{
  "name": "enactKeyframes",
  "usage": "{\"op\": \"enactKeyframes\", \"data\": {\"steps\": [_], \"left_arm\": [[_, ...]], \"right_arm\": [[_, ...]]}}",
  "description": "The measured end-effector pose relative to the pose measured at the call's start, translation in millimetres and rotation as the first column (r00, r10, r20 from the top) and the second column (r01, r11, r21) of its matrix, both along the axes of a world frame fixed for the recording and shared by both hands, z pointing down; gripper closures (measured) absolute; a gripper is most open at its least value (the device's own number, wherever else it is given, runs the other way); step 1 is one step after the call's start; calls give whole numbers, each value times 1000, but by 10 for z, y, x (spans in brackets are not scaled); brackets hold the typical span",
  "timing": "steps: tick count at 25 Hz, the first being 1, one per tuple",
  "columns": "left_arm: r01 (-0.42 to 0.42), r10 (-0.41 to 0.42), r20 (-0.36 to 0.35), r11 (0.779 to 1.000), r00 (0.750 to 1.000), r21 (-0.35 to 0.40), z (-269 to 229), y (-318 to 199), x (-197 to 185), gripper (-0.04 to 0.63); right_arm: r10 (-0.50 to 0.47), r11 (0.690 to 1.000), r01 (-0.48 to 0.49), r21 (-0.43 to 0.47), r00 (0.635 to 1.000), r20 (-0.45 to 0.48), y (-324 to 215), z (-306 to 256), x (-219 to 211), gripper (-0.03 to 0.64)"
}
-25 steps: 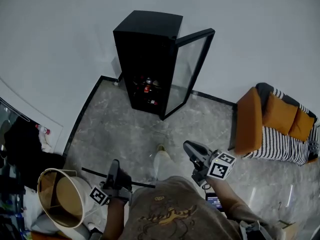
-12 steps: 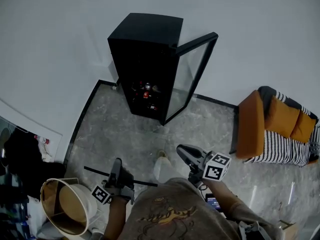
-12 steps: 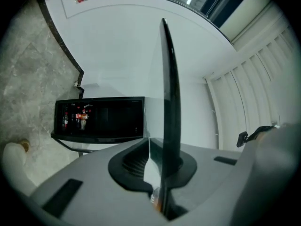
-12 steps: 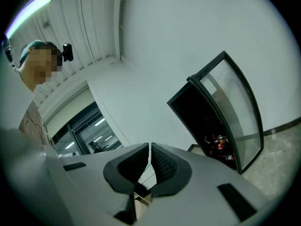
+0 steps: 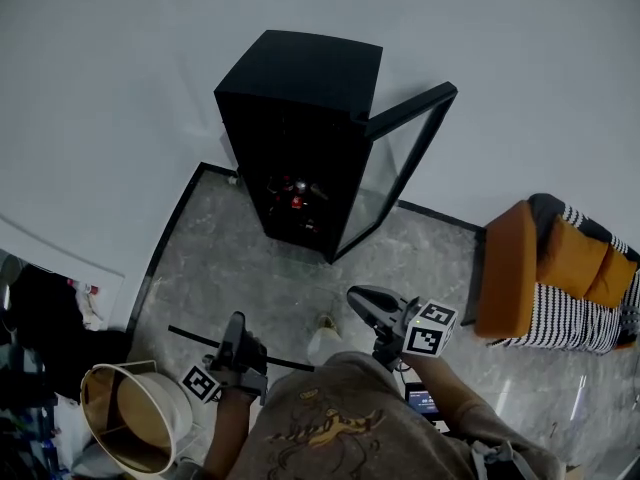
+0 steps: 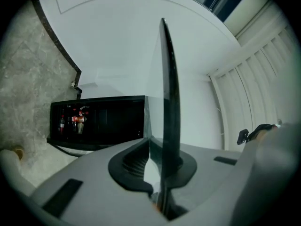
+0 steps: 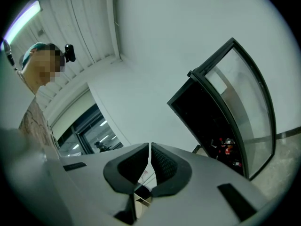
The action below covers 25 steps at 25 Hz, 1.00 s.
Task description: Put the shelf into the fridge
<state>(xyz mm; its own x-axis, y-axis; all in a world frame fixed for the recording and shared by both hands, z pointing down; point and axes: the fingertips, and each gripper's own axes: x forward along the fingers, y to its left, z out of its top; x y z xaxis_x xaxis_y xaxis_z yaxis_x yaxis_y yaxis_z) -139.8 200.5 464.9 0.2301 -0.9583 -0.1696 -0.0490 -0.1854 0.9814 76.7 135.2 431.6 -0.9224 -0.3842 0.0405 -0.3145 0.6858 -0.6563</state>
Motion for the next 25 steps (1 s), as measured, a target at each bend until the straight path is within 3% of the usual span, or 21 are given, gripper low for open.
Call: {"op": "enactKeyframes", "data": {"steps": [15,25], "left_arm": [[60,-60,-8,998,998,-14,44,-760,110,577],[67,-68,-24,998,997,-19,160,-1098,82,577]], "right_arm": [[-123,992,122,12,992,25,-796,-120,37,588],[-118,993,118,0,993,13,-1122,-78,-11,588]]}}
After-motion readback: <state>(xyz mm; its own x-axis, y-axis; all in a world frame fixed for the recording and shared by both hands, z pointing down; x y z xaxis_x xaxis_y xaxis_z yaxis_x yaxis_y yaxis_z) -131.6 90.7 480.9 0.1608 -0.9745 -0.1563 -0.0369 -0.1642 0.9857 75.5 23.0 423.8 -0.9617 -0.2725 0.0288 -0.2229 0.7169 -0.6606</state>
